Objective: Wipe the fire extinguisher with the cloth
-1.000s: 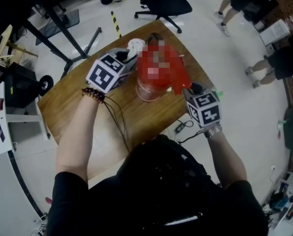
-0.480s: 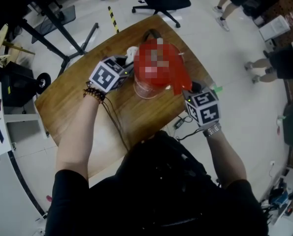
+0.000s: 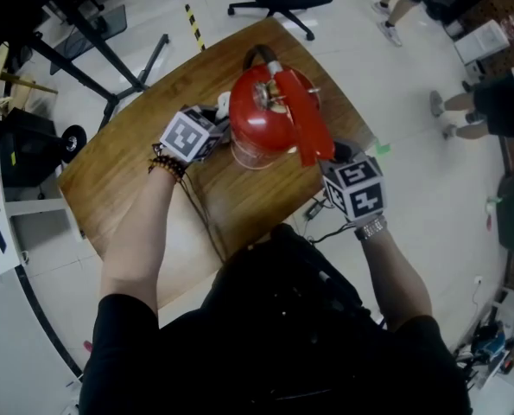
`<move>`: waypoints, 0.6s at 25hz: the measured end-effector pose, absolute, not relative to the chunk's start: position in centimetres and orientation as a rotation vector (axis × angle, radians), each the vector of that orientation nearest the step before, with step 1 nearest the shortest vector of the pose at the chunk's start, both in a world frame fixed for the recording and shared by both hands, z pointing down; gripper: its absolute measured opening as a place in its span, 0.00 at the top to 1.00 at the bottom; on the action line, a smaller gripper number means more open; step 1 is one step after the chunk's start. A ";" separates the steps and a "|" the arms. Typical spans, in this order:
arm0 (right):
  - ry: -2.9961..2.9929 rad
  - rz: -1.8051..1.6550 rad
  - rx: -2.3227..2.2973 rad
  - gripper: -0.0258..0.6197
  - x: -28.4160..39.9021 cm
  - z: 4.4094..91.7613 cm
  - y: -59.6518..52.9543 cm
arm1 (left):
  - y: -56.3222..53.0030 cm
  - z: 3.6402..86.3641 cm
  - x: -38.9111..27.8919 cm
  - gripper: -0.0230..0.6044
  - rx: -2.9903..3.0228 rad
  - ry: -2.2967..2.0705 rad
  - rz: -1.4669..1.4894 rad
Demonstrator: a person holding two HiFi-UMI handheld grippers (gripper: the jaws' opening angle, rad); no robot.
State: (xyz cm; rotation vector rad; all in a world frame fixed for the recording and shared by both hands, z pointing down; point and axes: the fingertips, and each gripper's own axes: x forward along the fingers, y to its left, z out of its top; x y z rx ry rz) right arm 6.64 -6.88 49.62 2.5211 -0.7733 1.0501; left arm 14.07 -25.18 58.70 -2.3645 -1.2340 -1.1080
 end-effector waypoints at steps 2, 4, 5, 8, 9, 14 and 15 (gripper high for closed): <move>-0.776 1.055 2.519 0.89 6.5 49.7 -6.8 | -25.1 59.3 13.8 0.91 -2.368 -1.233 -1.133; -0.779 1.059 2.519 0.89 6.5 49.9 -6.8 | -25.4 60.4 13.6 0.91 -2.365 -1.220 -1.162; -0.781 1.062 2.518 0.89 6.5 49.9 -6.8 | -25.5 60.7 13.6 0.91 -2.366 -1.214 -1.173; -0.791 1.070 2.514 0.89 6.5 50.2 -6.7 | -25.5 61.1 13.3 0.91 -2.376 -1.194 -1.205; -0.794 1.071 2.513 0.89 6.6 50.3 -6.7 | -25.5 61.6 13.2 0.91 -2.377 -1.190 -1.216; -0.822 1.073 2.502 0.89 6.8 50.6 -6.7 | -25.8 62.7 13.1 0.91 -2.394 -1.157 -1.254; -0.829 1.073 2.500 0.89 6.9 50.6 -6.7 | -26.0 62.9 13.0 0.91 -2.395 -1.142 -1.258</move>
